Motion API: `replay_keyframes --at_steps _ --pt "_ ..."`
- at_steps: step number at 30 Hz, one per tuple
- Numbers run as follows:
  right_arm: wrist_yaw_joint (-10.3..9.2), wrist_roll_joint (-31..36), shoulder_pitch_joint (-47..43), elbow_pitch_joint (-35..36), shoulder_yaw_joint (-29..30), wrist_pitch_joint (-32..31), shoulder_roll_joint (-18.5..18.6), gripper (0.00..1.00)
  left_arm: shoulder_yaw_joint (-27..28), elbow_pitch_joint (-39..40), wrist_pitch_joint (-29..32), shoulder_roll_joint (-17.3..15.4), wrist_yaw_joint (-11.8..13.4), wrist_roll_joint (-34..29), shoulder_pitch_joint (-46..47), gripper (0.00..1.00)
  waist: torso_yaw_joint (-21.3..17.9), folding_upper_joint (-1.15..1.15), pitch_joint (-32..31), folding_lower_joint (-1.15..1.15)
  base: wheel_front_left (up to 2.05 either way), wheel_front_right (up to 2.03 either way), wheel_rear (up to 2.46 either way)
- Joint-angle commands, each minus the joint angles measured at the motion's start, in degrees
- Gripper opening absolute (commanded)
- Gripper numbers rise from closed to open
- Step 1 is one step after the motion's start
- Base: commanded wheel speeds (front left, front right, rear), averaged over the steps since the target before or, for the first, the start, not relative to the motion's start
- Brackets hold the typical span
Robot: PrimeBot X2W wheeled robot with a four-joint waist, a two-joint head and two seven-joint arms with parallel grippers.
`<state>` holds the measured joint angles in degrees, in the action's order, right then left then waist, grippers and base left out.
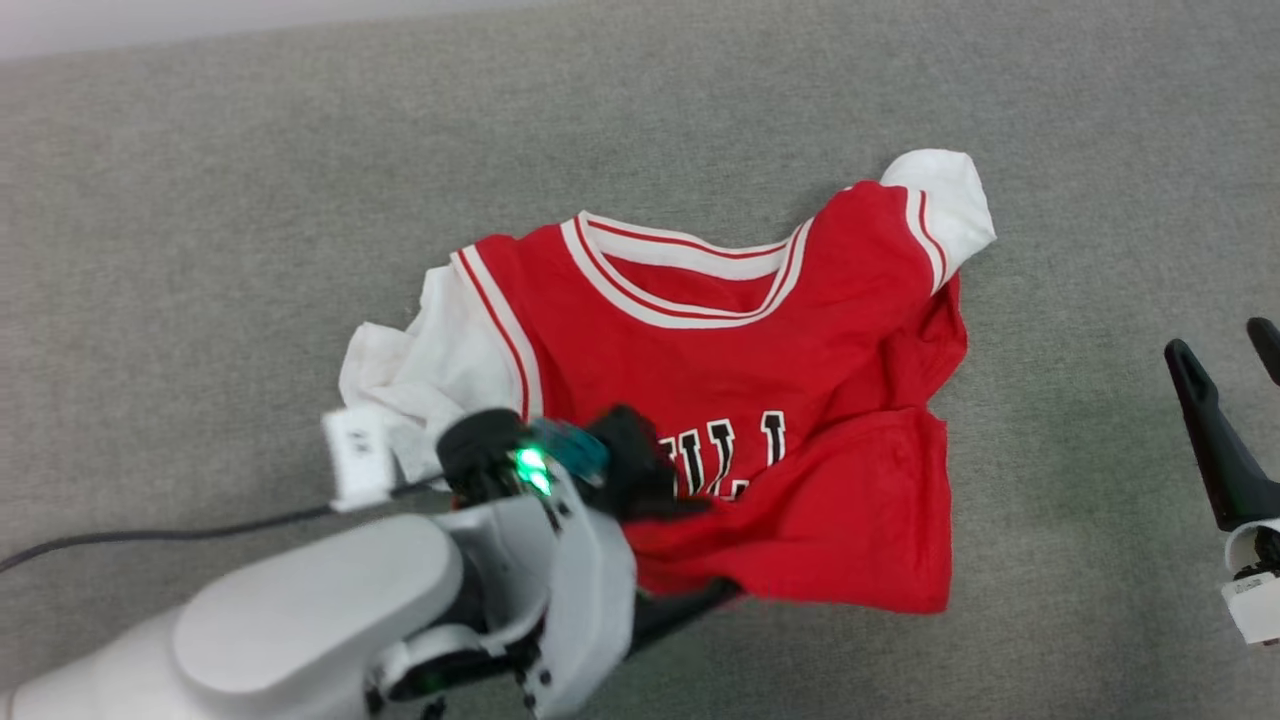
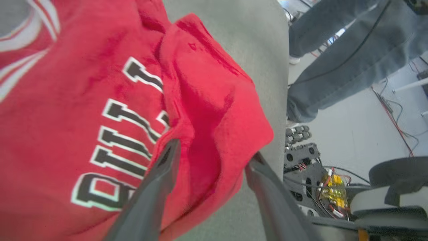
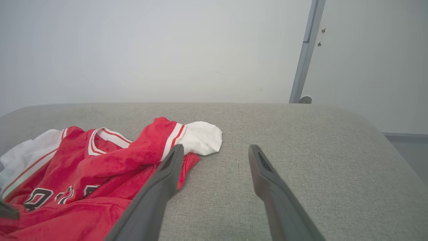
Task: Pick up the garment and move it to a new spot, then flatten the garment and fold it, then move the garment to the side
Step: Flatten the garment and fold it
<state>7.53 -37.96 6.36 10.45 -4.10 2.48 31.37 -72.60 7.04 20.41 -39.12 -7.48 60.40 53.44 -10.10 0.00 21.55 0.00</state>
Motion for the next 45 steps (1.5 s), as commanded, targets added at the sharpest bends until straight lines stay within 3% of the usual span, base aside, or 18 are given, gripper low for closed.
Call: replay_keyframes --at_steps 1,5,14,19,23,28,35,39,45 --pt "-0.08 0.0 -0.6 -0.3 0.3 -0.2 0.3 1.00 0.9 -0.4 -1.8 -0.6 0.0 0.6 -0.6 1.00 0.7 0.00 -0.4 0.00 0.00 0.00 0.00" --pt "-0.08 0.5 -0.7 -1.4 0.5 -0.8 1.3 1.00 4.4 -1.6 -9.1 -3.0 0.8 1.9 -2.8 1.00 2.0 0.00 -1.1 0.00 0.00 0.00 0.00" --pt "-0.08 0.3 -0.4 -3.1 -0.3 -2.5 3.6 1.00 11.4 -1.0 -29.7 -7.2 9.4 1.4 -14.2 1.00 6.6 0.00 -2.2 0.00 0.00 0.00 0.00" --pt "-0.08 -0.4 2.9 -3.7 -3.9 -6.4 9.0 1.00 16.4 -2.4 -35.3 -5.0 15.9 -0.4 -21.0 1.00 9.0 0.00 -1.9 0.00 0.00 0.00 0.00" --pt "-0.09 -3.0 7.3 -5.1 -7.9 -10.9 16.2 1.00 25.8 -2.0 -35.6 0.4 18.8 -6.3 -27.2 1.00 11.1 0.00 -0.9 0.00 0.00 0.00 0.00" --pt "-0.09 -7.1 15.3 -6.8 -15.2 -16.2 25.4 1.00 36.4 -1.7 -35.5 7.9 16.7 -14.5 -34.8 1.00 13.5 0.00 0.8 0.00 0.00 0.00 0.00" --pt "-0.09 -10.9 28.6 -9.0 -30.3 -22.8 34.4 1.00 44.9 -4.0 -35.5 15.2 10.5 -21.5 -39.7 1.00 16.6 0.00 4.4 0.00 0.00 0.00 0.00" --pt "-0.09 -12.4 35.3 -10.2 -38.0 -24.5 36.9 1.00 48.0 -5.5 -35.5 18.2 7.2 -24.2 -40.5 1.00 18.0 0.00 6.2 0.00 0.00 0.00 0.00" --pt "-0.09 -14.7 43.1 -13.0 -46.5 -23.1 37.2 1.00 51.3 -7.1 -35.5 21.5 3.8 -27.2 -41.1 1.00 18.9 0.00 7.9 0.00 0.00 0.00 0.00"
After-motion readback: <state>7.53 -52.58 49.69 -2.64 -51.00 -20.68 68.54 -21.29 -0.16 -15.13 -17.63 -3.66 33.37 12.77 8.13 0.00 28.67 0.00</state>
